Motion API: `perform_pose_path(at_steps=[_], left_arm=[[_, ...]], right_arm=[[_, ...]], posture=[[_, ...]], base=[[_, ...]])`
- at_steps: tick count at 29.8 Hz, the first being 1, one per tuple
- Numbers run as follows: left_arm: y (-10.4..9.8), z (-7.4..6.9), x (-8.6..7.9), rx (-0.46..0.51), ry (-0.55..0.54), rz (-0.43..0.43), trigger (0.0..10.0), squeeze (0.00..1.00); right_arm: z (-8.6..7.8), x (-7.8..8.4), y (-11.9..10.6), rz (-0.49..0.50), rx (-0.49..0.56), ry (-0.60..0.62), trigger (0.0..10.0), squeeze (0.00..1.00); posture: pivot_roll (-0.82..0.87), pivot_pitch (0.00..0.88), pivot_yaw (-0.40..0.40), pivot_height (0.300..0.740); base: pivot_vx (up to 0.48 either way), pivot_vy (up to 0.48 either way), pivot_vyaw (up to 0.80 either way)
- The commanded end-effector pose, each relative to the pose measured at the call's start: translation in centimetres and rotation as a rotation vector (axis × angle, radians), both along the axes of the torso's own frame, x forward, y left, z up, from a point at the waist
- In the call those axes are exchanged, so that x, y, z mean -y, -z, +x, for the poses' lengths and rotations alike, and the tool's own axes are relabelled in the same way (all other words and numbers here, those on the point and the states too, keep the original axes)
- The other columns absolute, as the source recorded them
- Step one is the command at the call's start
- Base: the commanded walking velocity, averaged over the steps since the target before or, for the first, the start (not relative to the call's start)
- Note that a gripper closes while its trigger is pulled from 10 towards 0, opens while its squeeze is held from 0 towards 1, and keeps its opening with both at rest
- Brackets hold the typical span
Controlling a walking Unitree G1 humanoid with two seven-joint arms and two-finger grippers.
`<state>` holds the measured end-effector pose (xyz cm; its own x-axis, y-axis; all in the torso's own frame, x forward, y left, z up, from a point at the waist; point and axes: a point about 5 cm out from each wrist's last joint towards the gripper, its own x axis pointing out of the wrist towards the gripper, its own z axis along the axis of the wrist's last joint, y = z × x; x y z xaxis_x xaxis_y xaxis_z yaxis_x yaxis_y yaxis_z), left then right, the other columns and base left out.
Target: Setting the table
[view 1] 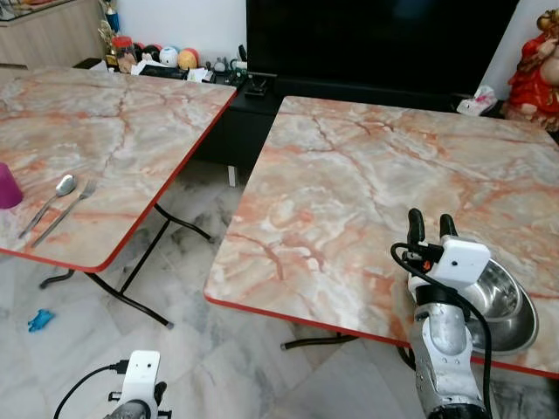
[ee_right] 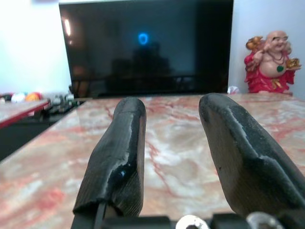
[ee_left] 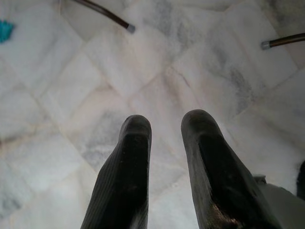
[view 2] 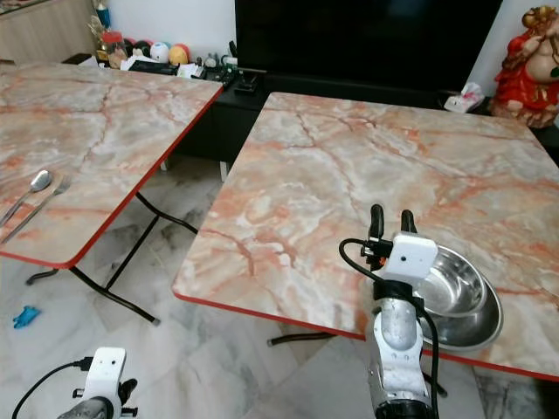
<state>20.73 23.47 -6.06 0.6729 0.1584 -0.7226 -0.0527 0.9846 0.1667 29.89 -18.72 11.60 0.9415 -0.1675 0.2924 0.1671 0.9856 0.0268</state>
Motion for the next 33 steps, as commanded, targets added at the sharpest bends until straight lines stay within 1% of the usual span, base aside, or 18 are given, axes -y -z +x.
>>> perform_pose_path(at_steps=[1, 7, 11, 33], left_arm=[[0.1, 0.0, 0.1, -0.009, -0.011, -0.007, 10.0, 0.0], [0.0, 0.2, 0.3, -0.004, -0.016, -0.014, 10.0, 0.0], [0.0, 0.3, 0.3, -0.001, -0.018, -0.016, 10.0, 0.0], [0.0, 0.2, 0.3, -0.005, -0.011, -0.019, 10.0, 0.0]], right_arm=[[0.0, 0.2, 0.0, -0.002, 0.0, 0.005, 10.0, 0.0], [0.3, -0.3, -0.4, -0.021, 0.011, -0.022, 10.0, 0.0], [0.3, -0.5, -0.3, -0.023, 0.005, -0.03, 10.0, 0.0], [0.4, -1.0, -0.1, -0.021, -0.004, -0.046, 10.0, 0.0]], posture=[[0.12, 0.0, -0.022, 0.74], [0.12, 0.0, -0.026, 0.74], [0.12, 0.0, -0.03, 0.74], [0.12, 0.0, -0.027, 0.74]], base=[[0.0, 0.3, 0.0], [0.0, 0.301, 0.0], [0.0, 0.323, 0.0], [0.0, 0.339, 0.0]])
